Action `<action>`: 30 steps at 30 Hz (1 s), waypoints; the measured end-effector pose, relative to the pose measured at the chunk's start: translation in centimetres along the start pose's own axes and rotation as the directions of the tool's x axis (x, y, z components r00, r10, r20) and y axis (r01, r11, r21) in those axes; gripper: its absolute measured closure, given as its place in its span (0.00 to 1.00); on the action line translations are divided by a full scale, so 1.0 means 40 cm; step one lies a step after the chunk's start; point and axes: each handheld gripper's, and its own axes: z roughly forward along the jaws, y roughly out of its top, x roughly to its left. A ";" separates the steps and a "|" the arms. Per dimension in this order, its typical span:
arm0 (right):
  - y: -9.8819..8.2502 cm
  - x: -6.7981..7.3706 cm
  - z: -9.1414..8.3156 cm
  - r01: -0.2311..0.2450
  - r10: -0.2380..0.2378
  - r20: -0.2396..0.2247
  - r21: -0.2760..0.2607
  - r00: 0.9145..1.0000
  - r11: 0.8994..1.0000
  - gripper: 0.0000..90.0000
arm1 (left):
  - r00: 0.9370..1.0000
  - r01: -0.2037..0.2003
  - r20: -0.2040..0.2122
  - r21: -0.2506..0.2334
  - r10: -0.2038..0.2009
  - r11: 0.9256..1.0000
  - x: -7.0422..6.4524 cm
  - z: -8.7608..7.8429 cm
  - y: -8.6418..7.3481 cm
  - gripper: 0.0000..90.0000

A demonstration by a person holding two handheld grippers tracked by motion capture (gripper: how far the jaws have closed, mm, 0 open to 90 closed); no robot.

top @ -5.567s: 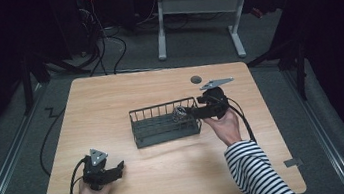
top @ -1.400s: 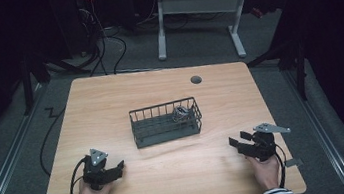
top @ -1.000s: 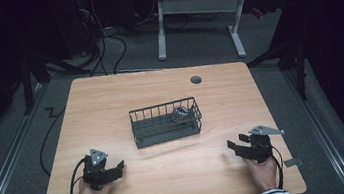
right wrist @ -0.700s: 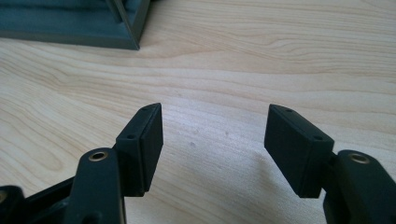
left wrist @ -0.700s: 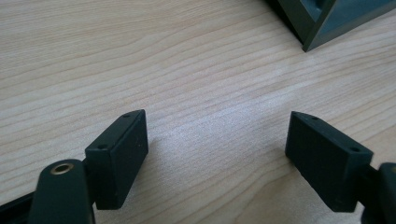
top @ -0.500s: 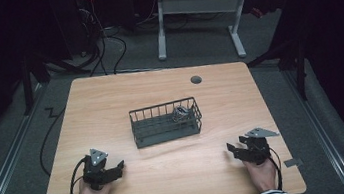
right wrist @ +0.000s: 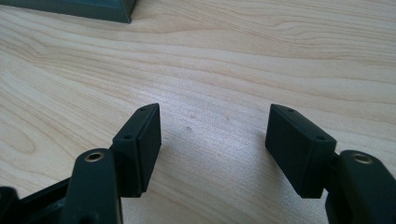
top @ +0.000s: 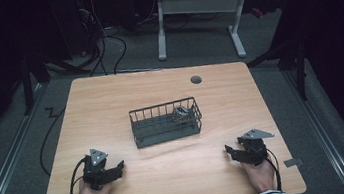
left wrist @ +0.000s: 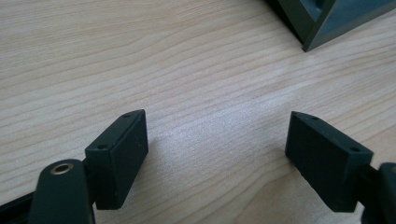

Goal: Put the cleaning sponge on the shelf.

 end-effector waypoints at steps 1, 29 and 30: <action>0.000 0.001 0.000 0.003 -0.003 0.000 0.001 1.000 1.000 0.40 | 1.000 0.000 0.000 0.000 0.000 1.000 0.000 0.000 0.000 0.24; -0.001 0.014 0.002 0.058 -0.059 0.024 0.018 0.998 0.998 0.36 | 1.000 -0.002 0.000 0.001 0.002 1.000 0.000 0.000 0.000 0.24; -0.001 0.014 0.002 0.058 -0.059 0.024 0.018 0.998 0.998 0.36 | 1.000 -0.002 0.000 0.001 0.002 1.000 0.000 0.000 0.000 0.24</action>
